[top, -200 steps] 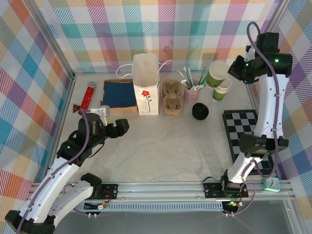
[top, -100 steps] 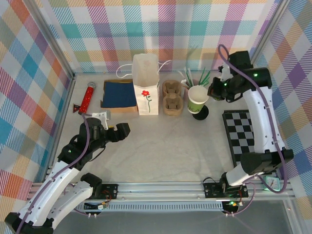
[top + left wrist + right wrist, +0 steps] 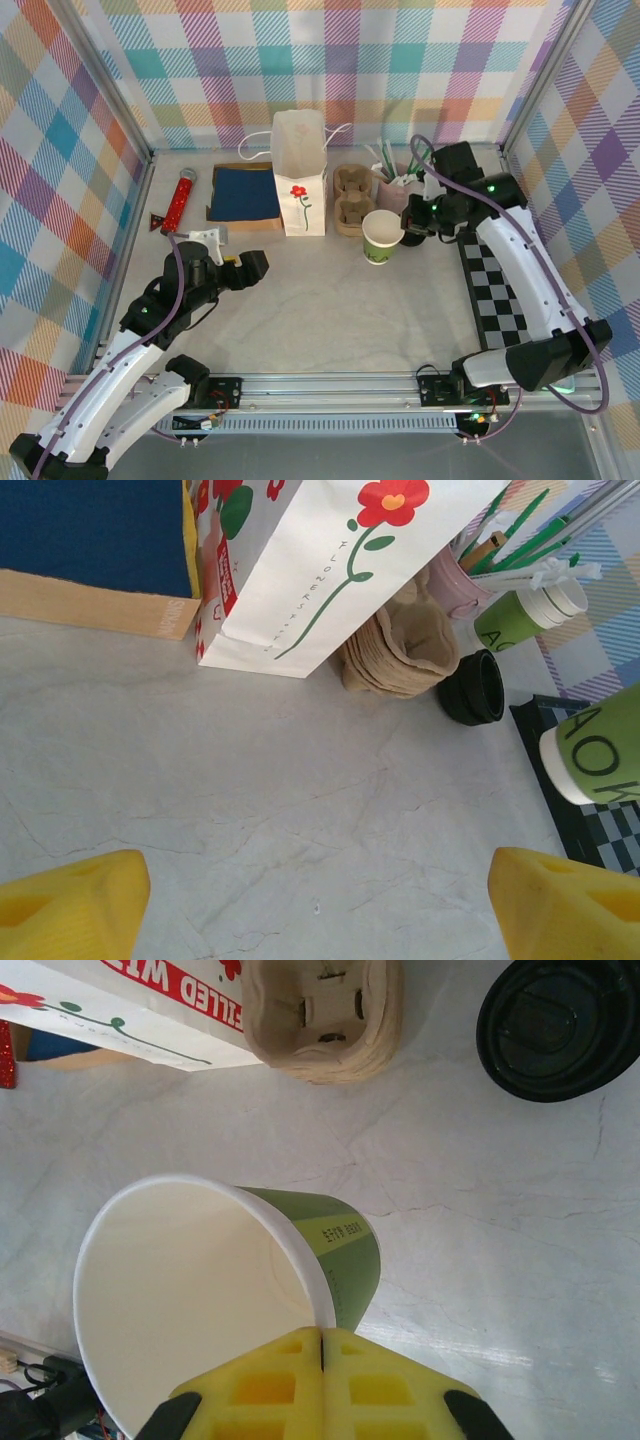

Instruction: Pack the takeout coffee

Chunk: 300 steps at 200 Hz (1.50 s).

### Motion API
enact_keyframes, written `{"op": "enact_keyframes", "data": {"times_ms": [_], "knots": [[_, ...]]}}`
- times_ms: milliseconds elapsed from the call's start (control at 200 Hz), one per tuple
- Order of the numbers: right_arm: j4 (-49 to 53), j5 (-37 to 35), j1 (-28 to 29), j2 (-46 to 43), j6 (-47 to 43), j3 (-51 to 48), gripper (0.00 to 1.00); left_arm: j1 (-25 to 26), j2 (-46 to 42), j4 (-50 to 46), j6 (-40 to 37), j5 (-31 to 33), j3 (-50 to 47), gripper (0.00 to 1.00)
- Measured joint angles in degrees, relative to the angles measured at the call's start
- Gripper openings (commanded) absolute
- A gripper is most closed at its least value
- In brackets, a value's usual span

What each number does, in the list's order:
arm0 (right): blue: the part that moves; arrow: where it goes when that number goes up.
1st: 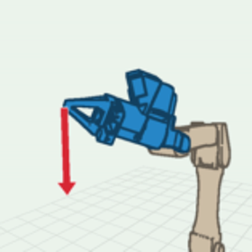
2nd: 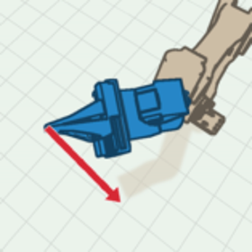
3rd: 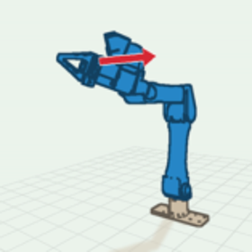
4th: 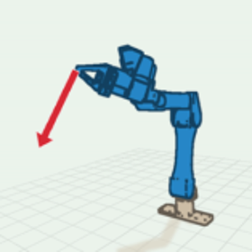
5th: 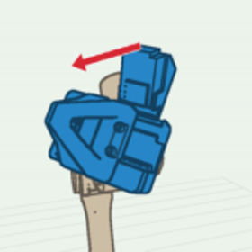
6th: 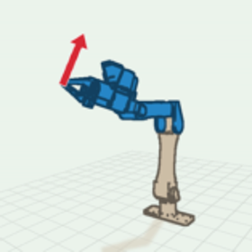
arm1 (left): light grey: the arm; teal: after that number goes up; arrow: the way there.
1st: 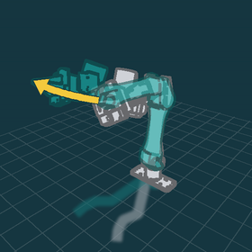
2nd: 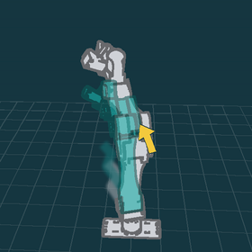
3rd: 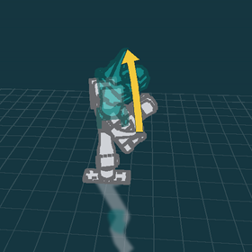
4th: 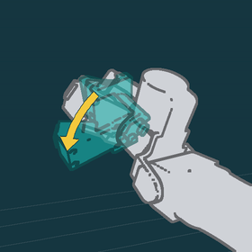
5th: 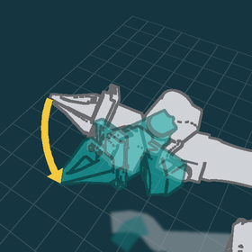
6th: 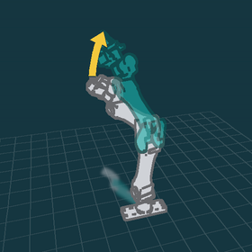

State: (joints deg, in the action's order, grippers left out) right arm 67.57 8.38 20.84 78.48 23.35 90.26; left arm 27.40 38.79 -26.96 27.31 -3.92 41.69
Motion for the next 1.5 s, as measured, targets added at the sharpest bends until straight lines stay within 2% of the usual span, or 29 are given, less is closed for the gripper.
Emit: {"op": "enact_keyframes", "data": {"times_ms": [410, 1035, 1500], "knots": [[-8.37, -3.89, 8.09, -4.46, 5.01, -12.15, 0.00, 0.70, 0.11, 0.17, 0.57, 0.17, 0.00, 0.87], [-19.32, -6.05, 10.97, -7.63, 11.85, -25.70, 0.00, 1.79, 1.29, 2.10, 1.88, 0.46, -0.31, 0.87], [-25.14, -7.52, 13.77, -6.03, 14.10, -30.36, 0.00, 2.56, 1.95, 3.17, 2.08, 1.05, -1.07, 0.87]]}}
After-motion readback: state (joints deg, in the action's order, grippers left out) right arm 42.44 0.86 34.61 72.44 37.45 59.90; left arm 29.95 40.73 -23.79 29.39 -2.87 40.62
